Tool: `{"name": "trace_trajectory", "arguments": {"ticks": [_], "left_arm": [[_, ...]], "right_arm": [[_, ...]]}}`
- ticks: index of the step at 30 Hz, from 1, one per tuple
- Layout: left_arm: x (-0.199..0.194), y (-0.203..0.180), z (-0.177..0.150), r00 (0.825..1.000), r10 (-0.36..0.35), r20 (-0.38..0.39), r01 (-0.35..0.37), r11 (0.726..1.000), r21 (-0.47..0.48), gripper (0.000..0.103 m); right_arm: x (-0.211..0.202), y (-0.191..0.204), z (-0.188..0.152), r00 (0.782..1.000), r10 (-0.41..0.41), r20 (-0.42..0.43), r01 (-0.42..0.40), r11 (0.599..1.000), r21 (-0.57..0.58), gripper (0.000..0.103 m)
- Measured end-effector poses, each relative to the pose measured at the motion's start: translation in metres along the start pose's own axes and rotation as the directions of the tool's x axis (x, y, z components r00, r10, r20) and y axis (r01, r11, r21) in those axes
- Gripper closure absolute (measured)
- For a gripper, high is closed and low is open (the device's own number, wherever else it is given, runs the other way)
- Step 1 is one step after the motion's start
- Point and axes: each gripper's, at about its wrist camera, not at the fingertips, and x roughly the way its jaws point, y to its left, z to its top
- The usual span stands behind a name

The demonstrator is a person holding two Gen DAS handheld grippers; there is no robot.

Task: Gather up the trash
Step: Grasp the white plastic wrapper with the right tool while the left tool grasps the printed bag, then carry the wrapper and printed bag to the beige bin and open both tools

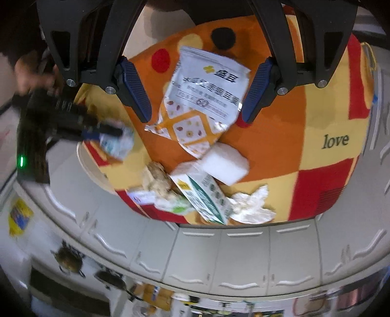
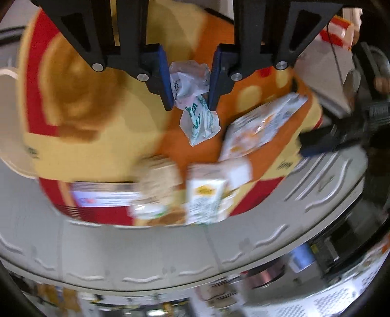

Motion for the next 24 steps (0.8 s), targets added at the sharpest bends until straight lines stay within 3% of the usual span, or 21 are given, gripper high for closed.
{"name": "trace_trajectory", "arguments": {"ticks": [4,12,18,20,22,24], "left_arm": [[0.018,-0.025,-0.009,0.997,0.074,-0.022,-0.071,0.991,0.112,0.027],[0.057,-0.029,-0.006,0.985,0.169,-0.03,-0.161,0.97,0.18,0.027],[0.076,-0.024,-0.005,0.985,0.16,-0.059,-0.145,0.968,0.203,0.027],[0.078,-0.018,-0.006,0.992,0.113,-0.06,-0.101,0.98,0.171,0.029],[0.072,-0.011,-0.005,0.995,0.083,-0.051,-0.075,0.989,0.131,0.049],[0.064,-0.006,-0.004,0.998,0.037,-0.053,-0.032,0.995,0.089,0.058]], "right_arm": [[-0.008,-0.018,0.0,1.0,-0.01,0.012,0.01,0.999,0.048,0.076],[-0.007,-0.016,-0.003,1.0,0.007,0.008,-0.008,0.999,0.039,0.076],[0.0,-0.014,-0.003,1.0,0.01,-0.009,-0.01,1.0,0.029,0.076],[0.002,-0.014,-0.003,1.0,0.011,-0.007,-0.011,1.0,0.029,0.076],[0.003,-0.013,-0.002,1.0,0.007,-0.003,-0.007,1.0,0.02,0.076],[0.003,-0.014,-0.003,1.0,0.002,0.0,-0.002,1.0,0.016,0.076]]}}
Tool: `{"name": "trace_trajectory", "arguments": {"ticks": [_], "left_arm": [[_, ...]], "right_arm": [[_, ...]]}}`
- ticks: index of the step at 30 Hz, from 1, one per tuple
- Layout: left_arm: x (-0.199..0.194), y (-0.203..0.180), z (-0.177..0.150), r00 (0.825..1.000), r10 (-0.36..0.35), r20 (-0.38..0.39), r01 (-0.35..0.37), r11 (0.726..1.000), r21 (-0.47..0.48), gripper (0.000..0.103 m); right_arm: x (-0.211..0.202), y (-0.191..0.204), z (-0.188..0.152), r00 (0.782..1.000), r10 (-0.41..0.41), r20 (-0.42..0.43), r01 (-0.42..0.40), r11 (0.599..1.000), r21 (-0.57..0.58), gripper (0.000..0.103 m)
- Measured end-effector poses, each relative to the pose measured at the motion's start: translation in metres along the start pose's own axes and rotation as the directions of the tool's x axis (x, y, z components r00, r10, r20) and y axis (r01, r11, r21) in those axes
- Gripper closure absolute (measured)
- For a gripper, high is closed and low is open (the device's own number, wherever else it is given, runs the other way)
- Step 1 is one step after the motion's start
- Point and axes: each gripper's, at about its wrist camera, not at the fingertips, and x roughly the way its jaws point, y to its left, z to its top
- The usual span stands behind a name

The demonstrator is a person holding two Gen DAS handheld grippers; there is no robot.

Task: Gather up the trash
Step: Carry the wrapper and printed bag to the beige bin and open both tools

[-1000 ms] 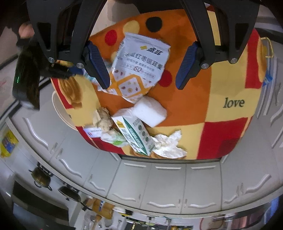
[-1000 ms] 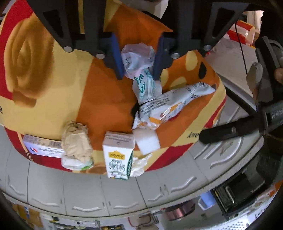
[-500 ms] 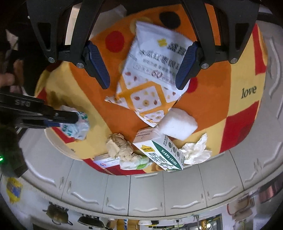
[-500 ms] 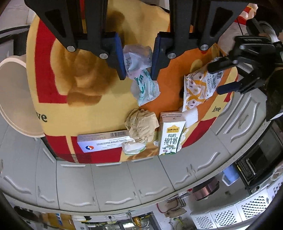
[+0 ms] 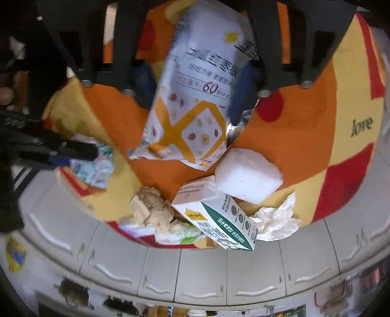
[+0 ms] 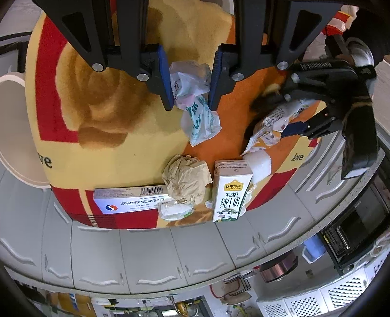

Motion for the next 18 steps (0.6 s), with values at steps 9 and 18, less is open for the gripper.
{"name": "trace_trajectory", "arguments": {"ticks": [9,18], "left_arm": [[-0.033,-0.022,0.006,0.998,-0.042,0.041,0.042,0.999,0.006,0.072],[-0.035,-0.071,0.04,0.99,-0.116,0.077,0.113,0.993,0.047,0.072]], "right_arm": [[-0.024,-0.005,0.004,0.998,-0.005,0.055,0.005,1.0,-0.003,0.076],[-0.059,-0.032,0.007,0.99,-0.064,0.122,0.059,0.997,0.04,0.076]]}}
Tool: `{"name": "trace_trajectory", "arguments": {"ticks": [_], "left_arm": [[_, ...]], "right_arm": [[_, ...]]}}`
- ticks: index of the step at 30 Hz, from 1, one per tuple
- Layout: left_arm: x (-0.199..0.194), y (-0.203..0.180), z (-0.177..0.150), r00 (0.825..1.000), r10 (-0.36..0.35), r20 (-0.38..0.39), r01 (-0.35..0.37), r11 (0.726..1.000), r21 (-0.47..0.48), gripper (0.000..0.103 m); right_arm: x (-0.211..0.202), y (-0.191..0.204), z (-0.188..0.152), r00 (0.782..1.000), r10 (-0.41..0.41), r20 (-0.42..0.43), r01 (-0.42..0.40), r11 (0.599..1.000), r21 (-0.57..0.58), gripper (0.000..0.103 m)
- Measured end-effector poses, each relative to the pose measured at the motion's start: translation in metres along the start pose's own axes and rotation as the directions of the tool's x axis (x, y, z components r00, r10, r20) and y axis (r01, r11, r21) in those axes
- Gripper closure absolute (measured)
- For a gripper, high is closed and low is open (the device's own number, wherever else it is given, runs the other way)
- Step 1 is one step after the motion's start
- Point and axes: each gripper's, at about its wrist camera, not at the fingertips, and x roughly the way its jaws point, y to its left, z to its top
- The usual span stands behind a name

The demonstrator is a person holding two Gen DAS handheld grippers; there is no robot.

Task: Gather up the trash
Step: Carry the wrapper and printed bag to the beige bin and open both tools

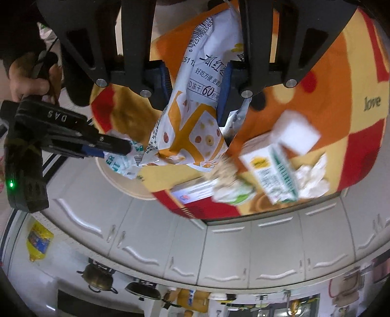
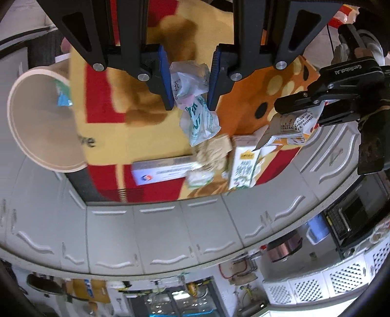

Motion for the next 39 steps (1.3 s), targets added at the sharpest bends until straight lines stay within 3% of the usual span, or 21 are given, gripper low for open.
{"name": "trace_trajectory", "arguments": {"ticks": [8,17,28,39], "left_arm": [[0.029,-0.05,0.037,0.998,-0.06,0.005,0.06,0.997,0.044,0.072],[0.07,-0.092,0.077,0.994,-0.11,-0.017,0.111,0.992,0.066,0.072],[0.126,-0.133,0.108,0.991,-0.12,-0.064,0.125,0.989,0.083,0.072],[0.168,-0.145,0.12,0.985,-0.141,-0.104,0.146,0.988,0.049,0.072]], "right_arm": [[-0.028,-0.044,0.005,0.995,-0.079,0.055,0.075,0.995,0.065,0.076],[-0.048,-0.1,0.011,0.974,-0.211,0.084,0.198,0.969,0.145,0.076],[-0.044,-0.164,0.013,0.96,-0.278,0.045,0.26,0.936,0.238,0.076],[-0.026,-0.2,0.01,0.948,-0.317,-0.003,0.305,0.912,0.275,0.076]]}}
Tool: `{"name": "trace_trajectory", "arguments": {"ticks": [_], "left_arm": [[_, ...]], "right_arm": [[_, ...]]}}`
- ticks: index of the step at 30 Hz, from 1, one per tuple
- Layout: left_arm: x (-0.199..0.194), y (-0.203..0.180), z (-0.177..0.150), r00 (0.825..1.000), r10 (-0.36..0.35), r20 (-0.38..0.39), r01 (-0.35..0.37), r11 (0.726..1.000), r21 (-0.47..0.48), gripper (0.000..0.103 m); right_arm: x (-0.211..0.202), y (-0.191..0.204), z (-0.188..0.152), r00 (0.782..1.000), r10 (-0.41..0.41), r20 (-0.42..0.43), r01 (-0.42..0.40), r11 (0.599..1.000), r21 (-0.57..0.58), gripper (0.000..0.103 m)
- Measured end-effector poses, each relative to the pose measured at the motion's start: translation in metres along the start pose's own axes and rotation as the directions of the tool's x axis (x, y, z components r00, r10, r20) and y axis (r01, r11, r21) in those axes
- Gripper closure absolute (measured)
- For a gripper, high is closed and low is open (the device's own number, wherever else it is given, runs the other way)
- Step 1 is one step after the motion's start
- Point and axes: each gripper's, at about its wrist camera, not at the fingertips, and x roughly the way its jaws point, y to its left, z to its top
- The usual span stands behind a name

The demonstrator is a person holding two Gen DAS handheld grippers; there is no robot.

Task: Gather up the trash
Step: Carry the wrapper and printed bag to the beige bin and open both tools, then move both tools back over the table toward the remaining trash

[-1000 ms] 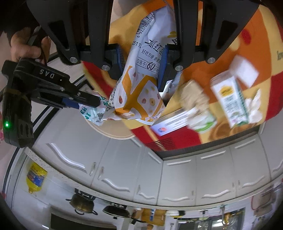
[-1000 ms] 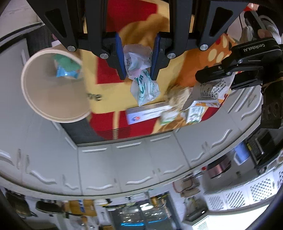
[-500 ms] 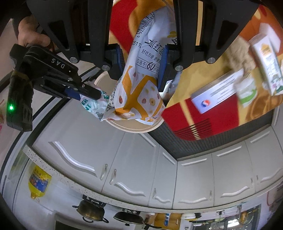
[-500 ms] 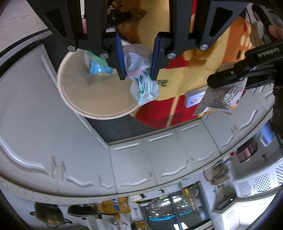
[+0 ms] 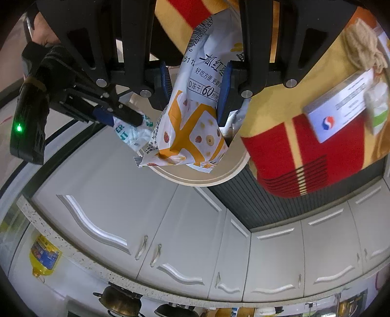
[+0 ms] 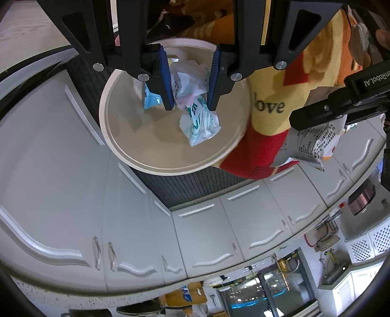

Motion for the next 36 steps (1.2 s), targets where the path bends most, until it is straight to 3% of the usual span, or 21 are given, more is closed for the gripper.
{"name": "trace_trajectory", "arguments": {"ticks": [4,6,8,10,21,27,31,36], "left_arm": [[0.007,0.001,0.004,1.0,-0.018,0.006,0.018,1.0,-0.022,0.067],[0.009,0.003,0.004,1.0,-0.018,0.008,0.019,0.999,-0.031,0.061],[0.01,0.004,0.005,1.0,-0.025,0.011,0.025,0.999,-0.038,0.05],[0.011,0.006,0.005,0.999,-0.04,0.011,0.04,0.998,-0.044,0.042],[0.001,0.008,0.002,1.0,-0.01,0.024,0.011,0.999,-0.041,0.041],[-0.016,0.009,-0.003,0.996,0.049,0.071,-0.047,0.998,-0.035,0.041],[-0.027,0.013,-0.009,0.993,0.082,0.091,-0.078,0.996,-0.041,0.041],[-0.046,0.019,-0.019,0.983,0.129,0.132,-0.127,0.992,-0.024,0.041]], "right_arm": [[0.005,-0.004,-0.001,1.0,-0.014,-0.003,0.014,1.0,-0.001,0.076],[0.008,-0.005,0.0,1.0,-0.026,-0.006,0.026,1.0,0.005,0.069],[0.01,-0.007,0.0,0.999,-0.045,-0.006,0.045,0.999,0.013,0.054],[0.01,-0.01,0.0,0.999,-0.051,-0.004,0.051,0.998,0.022,0.054],[0.01,-0.012,-0.005,0.999,-0.047,-0.016,0.048,0.998,0.032,0.054],[0.006,-0.004,-0.008,0.999,-0.032,-0.021,0.033,0.999,0.017,0.053],[0.0,0.005,-0.011,1.0,-0.025,-0.01,0.025,1.0,0.007,0.042],[-0.007,0.022,-0.013,1.0,-0.009,-0.002,0.009,1.0,-0.013,0.042]]}}
